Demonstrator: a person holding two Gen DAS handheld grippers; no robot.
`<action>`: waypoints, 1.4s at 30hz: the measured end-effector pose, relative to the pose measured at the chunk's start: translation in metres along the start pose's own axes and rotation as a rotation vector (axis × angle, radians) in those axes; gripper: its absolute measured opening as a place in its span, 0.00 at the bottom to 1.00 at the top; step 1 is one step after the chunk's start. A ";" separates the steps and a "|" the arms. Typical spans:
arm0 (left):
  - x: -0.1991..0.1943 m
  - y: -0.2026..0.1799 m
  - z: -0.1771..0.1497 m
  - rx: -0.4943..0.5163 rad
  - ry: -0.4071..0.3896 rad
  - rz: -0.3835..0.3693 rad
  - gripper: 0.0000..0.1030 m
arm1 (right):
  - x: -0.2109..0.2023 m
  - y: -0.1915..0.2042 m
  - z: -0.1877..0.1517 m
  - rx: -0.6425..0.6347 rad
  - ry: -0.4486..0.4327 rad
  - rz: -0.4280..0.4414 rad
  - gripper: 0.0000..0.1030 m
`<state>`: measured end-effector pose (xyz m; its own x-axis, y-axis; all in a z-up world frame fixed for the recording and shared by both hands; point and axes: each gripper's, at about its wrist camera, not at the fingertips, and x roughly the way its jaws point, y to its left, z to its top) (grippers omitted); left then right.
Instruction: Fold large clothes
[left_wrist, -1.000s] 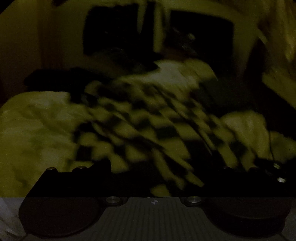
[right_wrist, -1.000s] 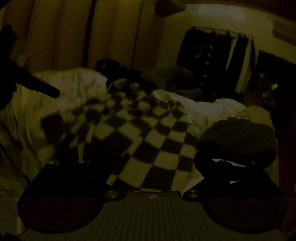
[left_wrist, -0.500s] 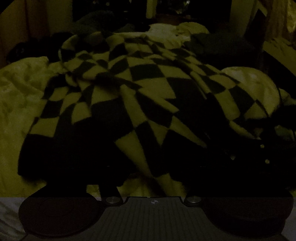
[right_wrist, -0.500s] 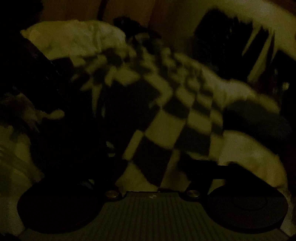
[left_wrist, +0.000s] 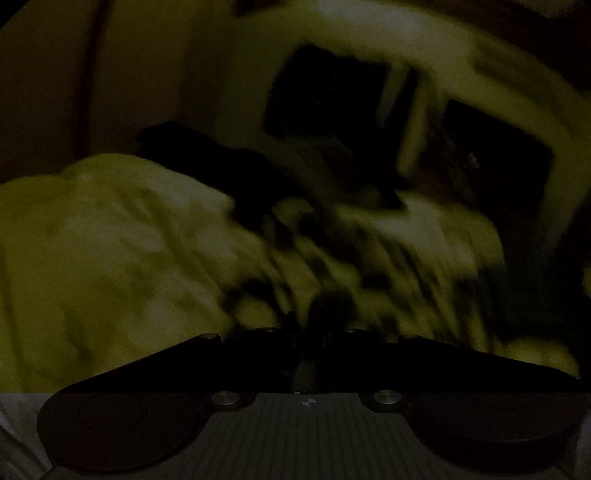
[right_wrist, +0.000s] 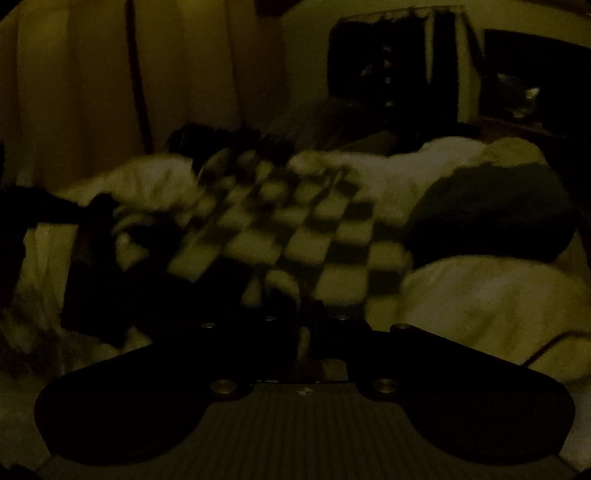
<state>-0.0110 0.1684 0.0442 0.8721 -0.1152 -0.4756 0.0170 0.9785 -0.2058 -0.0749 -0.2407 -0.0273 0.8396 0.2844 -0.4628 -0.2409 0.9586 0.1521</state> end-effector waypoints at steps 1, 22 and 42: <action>0.001 0.009 0.010 -0.044 -0.029 0.022 0.68 | -0.002 -0.008 0.010 0.022 -0.019 -0.004 0.09; 0.087 0.178 0.068 -0.304 -0.107 0.565 0.97 | 0.062 -0.220 0.111 0.386 -0.139 -0.563 0.09; 0.024 0.086 0.032 0.017 -0.002 0.281 1.00 | 0.040 -0.105 0.076 0.079 -0.107 -0.317 0.78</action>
<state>0.0269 0.2553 0.0425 0.8449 0.1612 -0.5100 -0.2175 0.9747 -0.0522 0.0208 -0.3308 0.0045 0.9140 -0.0348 -0.4042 0.0752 0.9936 0.0845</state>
